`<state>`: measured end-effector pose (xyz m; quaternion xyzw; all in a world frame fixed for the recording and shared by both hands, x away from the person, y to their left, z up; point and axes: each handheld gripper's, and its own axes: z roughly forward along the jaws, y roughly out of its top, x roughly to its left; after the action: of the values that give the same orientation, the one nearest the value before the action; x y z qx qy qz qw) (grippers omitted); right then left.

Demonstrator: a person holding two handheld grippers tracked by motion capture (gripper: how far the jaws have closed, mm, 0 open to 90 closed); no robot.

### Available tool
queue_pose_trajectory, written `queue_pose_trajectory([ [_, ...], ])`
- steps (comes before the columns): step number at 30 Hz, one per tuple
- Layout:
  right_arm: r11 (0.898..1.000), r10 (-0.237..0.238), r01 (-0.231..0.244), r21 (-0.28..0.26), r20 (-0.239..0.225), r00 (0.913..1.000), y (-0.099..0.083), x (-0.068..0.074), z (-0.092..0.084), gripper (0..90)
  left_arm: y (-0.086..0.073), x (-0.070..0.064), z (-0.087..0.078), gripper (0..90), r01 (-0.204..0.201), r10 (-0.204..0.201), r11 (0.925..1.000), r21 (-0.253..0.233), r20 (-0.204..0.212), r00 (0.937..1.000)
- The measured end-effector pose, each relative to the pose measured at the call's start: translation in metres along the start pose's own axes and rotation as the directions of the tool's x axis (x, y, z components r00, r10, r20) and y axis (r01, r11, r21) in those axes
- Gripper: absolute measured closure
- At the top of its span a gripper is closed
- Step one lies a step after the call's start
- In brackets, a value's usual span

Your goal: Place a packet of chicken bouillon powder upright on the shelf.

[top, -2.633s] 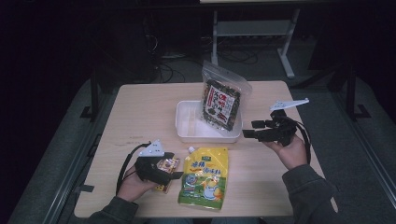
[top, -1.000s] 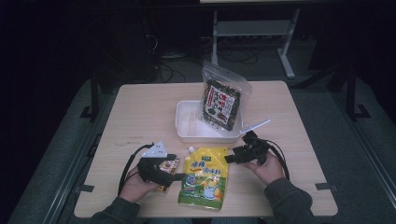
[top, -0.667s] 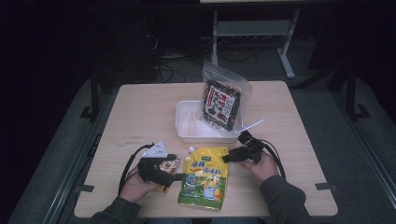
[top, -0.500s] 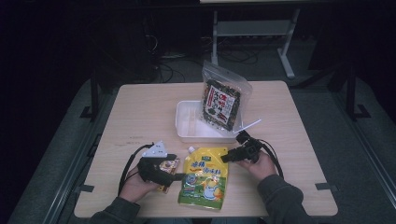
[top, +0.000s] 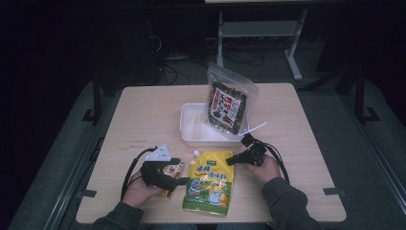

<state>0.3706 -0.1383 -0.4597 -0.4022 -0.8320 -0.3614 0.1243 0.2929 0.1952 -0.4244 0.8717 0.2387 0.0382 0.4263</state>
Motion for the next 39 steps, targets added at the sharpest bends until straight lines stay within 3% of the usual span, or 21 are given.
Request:
queue_pose_trajectory([
  [7,1.0,0.009,-0.009,-0.012,-0.033,0.9994,0.0,0.0,-0.002,89.2,0.0,0.0,0.001,19.3,0.004,-0.004,1.0,0.001,0.0,1.0],
  [13,1.0,0.013,-0.014,-0.017,-0.045,0.9989,-0.001,0.0,-0.005,89.9,-0.001,0.001,0.001,19.2,0.001,-0.001,1.0,0.009,0.001,1.0],
  [27,0.994,-0.026,0.017,-0.106,-0.082,0.9963,-0.004,0.016,-0.031,90.0,-0.001,0.001,0.007,17.6,0.014,-0.014,0.9996,0.026,0.012,0.9998],
  [33,0.988,-0.048,0.033,-0.154,-0.099,0.9939,-0.004,0.024,-0.045,90.0,0.0,0.0,0.011,17.1,0.026,-0.027,0.9994,0.024,0.032,0.9991],
  [39,0.98,-0.071,0.048,-0.193,-0.114,0.991,-0.002,0.033,-0.057,90.0,-0.001,0.001,0.016,19.0,0.064,-0.065,0.9977,0.023,0.076,0.9949],
])
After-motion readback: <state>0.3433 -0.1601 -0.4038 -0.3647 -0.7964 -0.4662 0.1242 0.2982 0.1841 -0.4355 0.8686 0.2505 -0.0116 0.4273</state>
